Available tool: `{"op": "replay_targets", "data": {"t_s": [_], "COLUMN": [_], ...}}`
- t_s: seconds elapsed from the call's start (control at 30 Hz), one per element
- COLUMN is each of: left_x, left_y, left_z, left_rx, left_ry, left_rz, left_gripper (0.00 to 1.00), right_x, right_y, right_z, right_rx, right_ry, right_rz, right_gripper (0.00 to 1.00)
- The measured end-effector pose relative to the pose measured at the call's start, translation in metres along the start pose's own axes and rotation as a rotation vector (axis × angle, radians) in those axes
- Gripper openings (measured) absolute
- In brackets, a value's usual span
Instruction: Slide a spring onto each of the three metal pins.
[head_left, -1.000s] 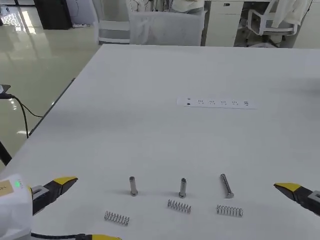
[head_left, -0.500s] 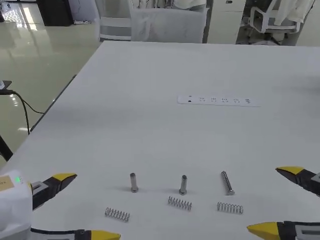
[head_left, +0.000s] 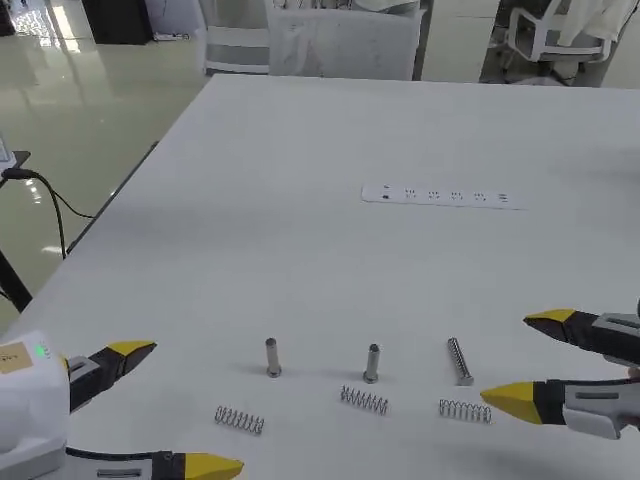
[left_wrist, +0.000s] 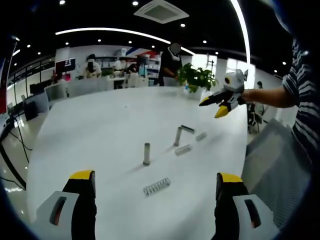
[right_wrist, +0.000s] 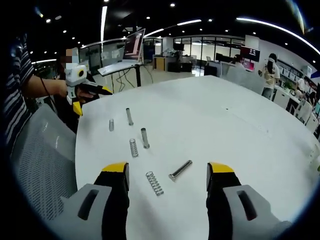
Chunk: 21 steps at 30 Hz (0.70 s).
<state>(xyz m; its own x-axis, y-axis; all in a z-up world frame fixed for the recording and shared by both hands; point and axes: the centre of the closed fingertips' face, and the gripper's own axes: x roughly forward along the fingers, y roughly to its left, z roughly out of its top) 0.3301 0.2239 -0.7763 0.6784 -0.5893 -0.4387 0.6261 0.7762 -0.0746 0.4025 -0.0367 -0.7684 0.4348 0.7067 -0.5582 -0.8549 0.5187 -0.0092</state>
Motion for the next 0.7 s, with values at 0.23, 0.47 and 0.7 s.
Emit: {"op": "replay_targets", "data": {"t_s": [0.23,0.47,0.7], "left_x": [-0.001,-0.003,-0.001], "left_y": [0.000,0.003,0.003], "left_z": [0.002,0.000,-0.002], "left_rx": [-0.005,-0.012,-0.014], "left_ry": [-0.009,-0.007,-0.006], "left_rz": [-0.001,0.006,0.004], "left_gripper": [0.98,0.98,0.98], "right_x": [0.018,0.036,0.049], "right_y": [-0.014,-0.020,-0.027], "right_z": [0.002,-0.003,-0.010], "right_rx": [0.061,0.104,0.194], "right_ry": [0.032,0.099,0.149], "right_rz": [-0.037,-0.033,-0.038], "right_gripper": [0.48,0.41,0.34]}}
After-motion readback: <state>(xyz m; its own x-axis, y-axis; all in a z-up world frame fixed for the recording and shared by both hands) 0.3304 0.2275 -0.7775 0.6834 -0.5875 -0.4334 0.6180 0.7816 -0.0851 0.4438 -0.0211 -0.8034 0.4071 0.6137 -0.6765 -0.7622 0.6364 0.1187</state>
